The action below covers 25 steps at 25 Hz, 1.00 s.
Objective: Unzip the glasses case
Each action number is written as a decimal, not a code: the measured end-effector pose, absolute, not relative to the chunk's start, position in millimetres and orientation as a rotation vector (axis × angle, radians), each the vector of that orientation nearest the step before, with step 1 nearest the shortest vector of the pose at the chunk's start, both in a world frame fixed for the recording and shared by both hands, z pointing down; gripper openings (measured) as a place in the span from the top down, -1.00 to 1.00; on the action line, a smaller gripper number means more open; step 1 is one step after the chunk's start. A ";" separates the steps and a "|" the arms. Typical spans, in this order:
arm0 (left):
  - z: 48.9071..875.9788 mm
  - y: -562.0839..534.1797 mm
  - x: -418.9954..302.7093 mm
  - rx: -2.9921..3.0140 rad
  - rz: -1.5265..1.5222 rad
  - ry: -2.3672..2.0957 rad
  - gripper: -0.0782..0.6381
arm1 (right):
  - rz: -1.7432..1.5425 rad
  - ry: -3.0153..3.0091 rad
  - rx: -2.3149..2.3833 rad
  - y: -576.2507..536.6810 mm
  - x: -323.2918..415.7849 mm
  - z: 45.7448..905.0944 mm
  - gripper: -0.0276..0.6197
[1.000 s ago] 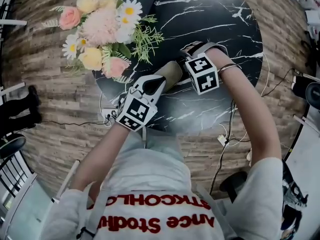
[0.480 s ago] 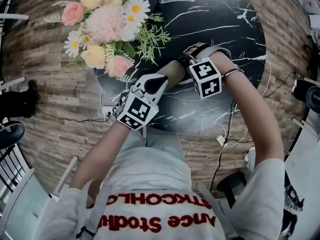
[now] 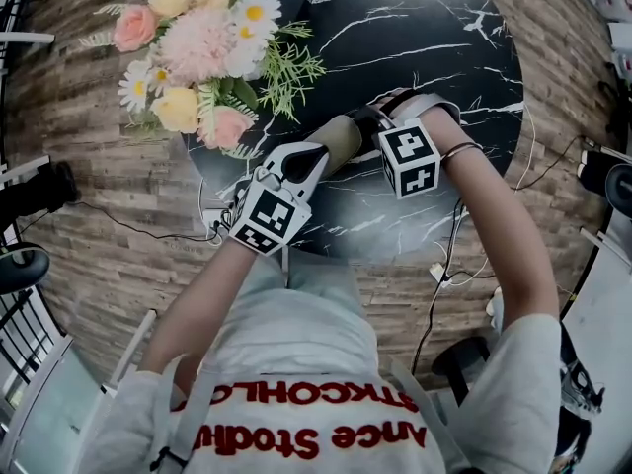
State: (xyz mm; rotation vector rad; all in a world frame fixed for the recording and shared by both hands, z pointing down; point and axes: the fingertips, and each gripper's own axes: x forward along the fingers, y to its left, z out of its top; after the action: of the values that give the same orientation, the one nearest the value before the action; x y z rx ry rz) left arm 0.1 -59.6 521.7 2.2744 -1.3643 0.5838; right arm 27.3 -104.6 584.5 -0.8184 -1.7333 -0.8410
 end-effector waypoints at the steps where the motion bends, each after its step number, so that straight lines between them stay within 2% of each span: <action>1: 521.5 -59.7 0.0 2.275 0.583 -1.365 0.78 | -0.849 -1.750 -0.796 -105.0 27.3 583.9 0.73; 20: 521.1 -59.1 6.1 2.326 0.584 -1.309 0.78 | -0.722 -1.853 -0.587 -99.8 37.7 584.1 0.82; 25: 522.6 -55.7 8.1 2.341 0.616 -1.287 0.78 | -0.797 -1.840 -0.553 -96.5 43.6 584.2 0.82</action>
State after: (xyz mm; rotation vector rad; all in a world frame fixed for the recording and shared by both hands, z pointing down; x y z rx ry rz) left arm 8.1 -55.7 522.6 2.3409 -1.2873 0.6159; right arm 43.6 -96.5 584.2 -0.5535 -1.8402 -0.7970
